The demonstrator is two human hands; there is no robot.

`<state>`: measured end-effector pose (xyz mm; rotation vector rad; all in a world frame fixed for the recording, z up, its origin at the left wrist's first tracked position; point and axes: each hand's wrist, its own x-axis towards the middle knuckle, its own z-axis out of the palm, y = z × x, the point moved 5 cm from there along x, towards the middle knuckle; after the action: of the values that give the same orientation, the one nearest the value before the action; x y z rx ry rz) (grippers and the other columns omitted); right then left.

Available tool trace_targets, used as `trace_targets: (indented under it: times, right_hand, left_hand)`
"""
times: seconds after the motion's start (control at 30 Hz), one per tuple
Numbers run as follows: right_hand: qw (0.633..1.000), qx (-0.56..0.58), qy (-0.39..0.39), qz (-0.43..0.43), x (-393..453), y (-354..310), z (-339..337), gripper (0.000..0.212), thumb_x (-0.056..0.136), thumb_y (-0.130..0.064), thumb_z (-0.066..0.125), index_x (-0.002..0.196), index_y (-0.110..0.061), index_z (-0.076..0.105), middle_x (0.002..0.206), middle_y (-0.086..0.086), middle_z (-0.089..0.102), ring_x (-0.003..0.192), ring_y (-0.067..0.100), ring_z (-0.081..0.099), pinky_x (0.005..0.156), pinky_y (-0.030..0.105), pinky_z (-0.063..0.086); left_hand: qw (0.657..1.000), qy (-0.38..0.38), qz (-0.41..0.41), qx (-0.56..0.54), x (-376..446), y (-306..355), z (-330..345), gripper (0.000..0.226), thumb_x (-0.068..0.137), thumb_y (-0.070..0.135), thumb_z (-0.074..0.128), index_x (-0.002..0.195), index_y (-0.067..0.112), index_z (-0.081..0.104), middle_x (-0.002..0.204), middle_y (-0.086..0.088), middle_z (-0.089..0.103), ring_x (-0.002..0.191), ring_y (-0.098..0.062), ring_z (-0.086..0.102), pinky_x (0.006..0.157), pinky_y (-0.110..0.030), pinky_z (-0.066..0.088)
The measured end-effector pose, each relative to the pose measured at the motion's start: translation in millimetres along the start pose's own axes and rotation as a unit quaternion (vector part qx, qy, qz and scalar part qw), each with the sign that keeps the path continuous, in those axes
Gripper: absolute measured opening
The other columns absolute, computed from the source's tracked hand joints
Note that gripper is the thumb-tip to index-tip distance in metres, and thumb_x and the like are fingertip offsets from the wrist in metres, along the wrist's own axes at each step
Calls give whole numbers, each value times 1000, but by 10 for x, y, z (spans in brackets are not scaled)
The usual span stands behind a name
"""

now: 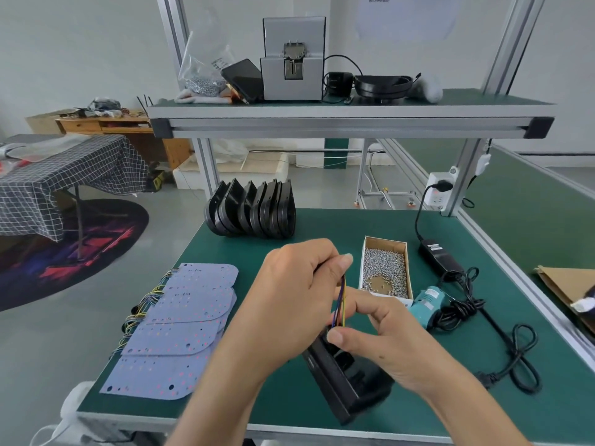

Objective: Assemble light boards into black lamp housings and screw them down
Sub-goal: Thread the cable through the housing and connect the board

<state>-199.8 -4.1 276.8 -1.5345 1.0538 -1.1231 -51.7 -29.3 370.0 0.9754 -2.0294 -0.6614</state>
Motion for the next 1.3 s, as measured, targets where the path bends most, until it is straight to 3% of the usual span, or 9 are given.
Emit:
trace_targets:
  times: [0.2, 0.6, 0.67, 0.73, 0.83, 1.0, 1.17, 1.23, 1.3]
  right_hand:
    - [999, -29, 27, -5, -15, 163, 8, 24, 80, -48, 86, 87, -26, 78, 135, -1, 68, 145, 26, 46, 124, 60, 22]
    - [994, -42, 98, -17, -13, 257, -2, 34, 76, -50, 89, 86, -20, 74, 129, -3, 69, 130, 19, 59, 119, 55, 34]
    - [992, -77, 99, -32, -19, 237, 6, 33, 77, -48, 87, 99, -26, 75, 132, -8, 67, 130, 14, 59, 115, 37, 39]
    - [995, -78, 45, -48, -43, 211, 15, 53, 83, -53, 82, 130, -33, 66, 143, -10, 61, 137, 11, 54, 112, 24, 37]
    - [998, -54, 10, -44, -59, 185, -154, 73, 92, -58, 71, 155, -34, 42, 153, -7, 55, 145, 16, 47, 119, 31, 37]
    - [991, -124, -36, 41, 144, 256, -286, 62, 92, -35, 73, 150, -34, 48, 132, -15, 67, 127, 12, 62, 114, 47, 44]
    - [986, -151, -59, 34, 221, 245, -229, 33, 88, -49, 75, 120, -48, 70, 91, -14, 60, 88, 8, 59, 91, 26, 49]
    - [984, -152, -89, 34, 220, 226, -174, 14, 87, -53, 73, 101, -50, 72, 91, -19, 53, 89, 5, 55, 90, 24, 43]
    - [987, -93, -119, 51, 192, 236, -97, 15, 87, -48, 72, 101, -42, 70, 101, -16, 57, 97, 7, 57, 94, 29, 43]
  left_hand:
    - [1000, -4, -12, 7, -13, -4, 49, 37, 104, 26, 60, 72, 6, 57, 49, 11, 40, 49, -11, 33, 47, -18, 27]
    - [1000, -3, -15, 11, -16, -10, 76, 38, 105, 26, 59, 72, 8, 56, 48, 13, 43, 49, -10, 34, 48, -18, 29]
    - [1000, 7, -9, 13, -25, -25, 20, 37, 105, 28, 59, 72, 12, 58, 50, 14, 45, 50, -9, 36, 49, -18, 30]
    - [1000, 20, 8, 11, -22, -35, -70, 35, 105, 29, 58, 73, 13, 59, 52, 12, 43, 52, -9, 35, 50, -18, 30]
    - [1000, 18, 26, -3, -18, -39, -156, 33, 107, 29, 55, 76, 19, 60, 51, 12, 36, 49, -9, 31, 49, -16, 26]
    - [996, 51, 40, -59, -4, -8, -245, 31, 107, 32, 53, 79, 23, 63, 54, 15, 35, 49, -5, 29, 49, -13, 26]
    - [991, 83, 66, -83, 35, 3, -332, 30, 105, 31, 50, 80, 23, 63, 61, 16, 43, 58, -4, 35, 57, -11, 31]
    - [989, 85, 61, -104, 28, -15, -334, 30, 105, 33, 50, 81, 23, 63, 60, 16, 39, 56, -5, 32, 54, -13, 29]
    - [986, 91, 59, -124, 26, -22, -335, 28, 105, 34, 50, 82, 23, 63, 58, 17, 37, 55, -6, 29, 53, -13, 27]
